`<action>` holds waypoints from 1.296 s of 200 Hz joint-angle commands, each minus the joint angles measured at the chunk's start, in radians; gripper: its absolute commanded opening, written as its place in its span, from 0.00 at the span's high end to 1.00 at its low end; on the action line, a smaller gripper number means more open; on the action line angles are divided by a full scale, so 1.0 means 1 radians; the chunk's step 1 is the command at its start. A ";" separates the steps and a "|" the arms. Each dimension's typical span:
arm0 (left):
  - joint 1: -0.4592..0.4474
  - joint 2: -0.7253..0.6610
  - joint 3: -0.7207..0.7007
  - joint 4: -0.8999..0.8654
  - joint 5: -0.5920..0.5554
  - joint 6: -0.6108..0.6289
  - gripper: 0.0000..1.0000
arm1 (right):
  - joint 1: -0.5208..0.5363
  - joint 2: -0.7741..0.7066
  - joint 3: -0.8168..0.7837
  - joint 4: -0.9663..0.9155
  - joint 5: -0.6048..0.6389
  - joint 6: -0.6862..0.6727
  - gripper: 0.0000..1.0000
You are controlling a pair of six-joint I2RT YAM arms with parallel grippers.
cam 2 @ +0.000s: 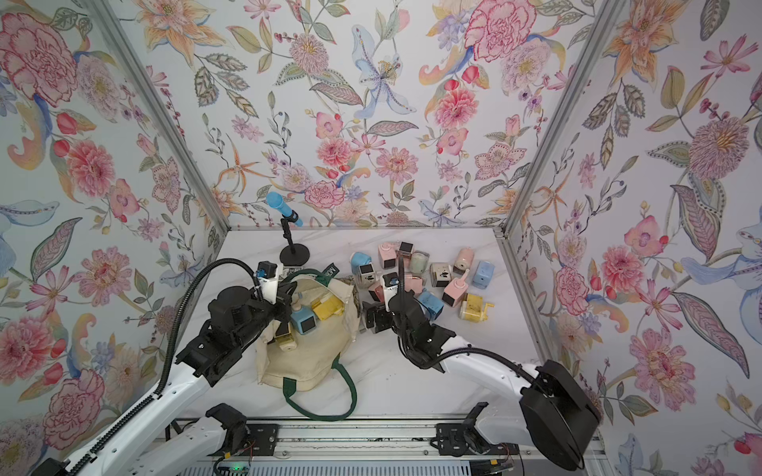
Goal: Take out the pencil sharpeners from the tote bags
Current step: Place the pencil sharpener at the center of the board, then pick up the pencil sharpener from the canvas bag.
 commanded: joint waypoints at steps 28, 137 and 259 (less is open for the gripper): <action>0.014 -0.015 0.005 0.015 0.005 -0.009 1.00 | -0.070 -0.232 -0.251 0.260 -0.055 0.090 0.01; 0.015 -0.008 0.005 0.013 -0.006 -0.005 1.00 | 0.501 -0.120 -0.025 0.080 0.089 -0.007 0.15; 0.013 -0.012 0.005 0.014 0.003 -0.009 1.00 | 0.508 0.672 0.374 0.308 -0.078 0.184 0.29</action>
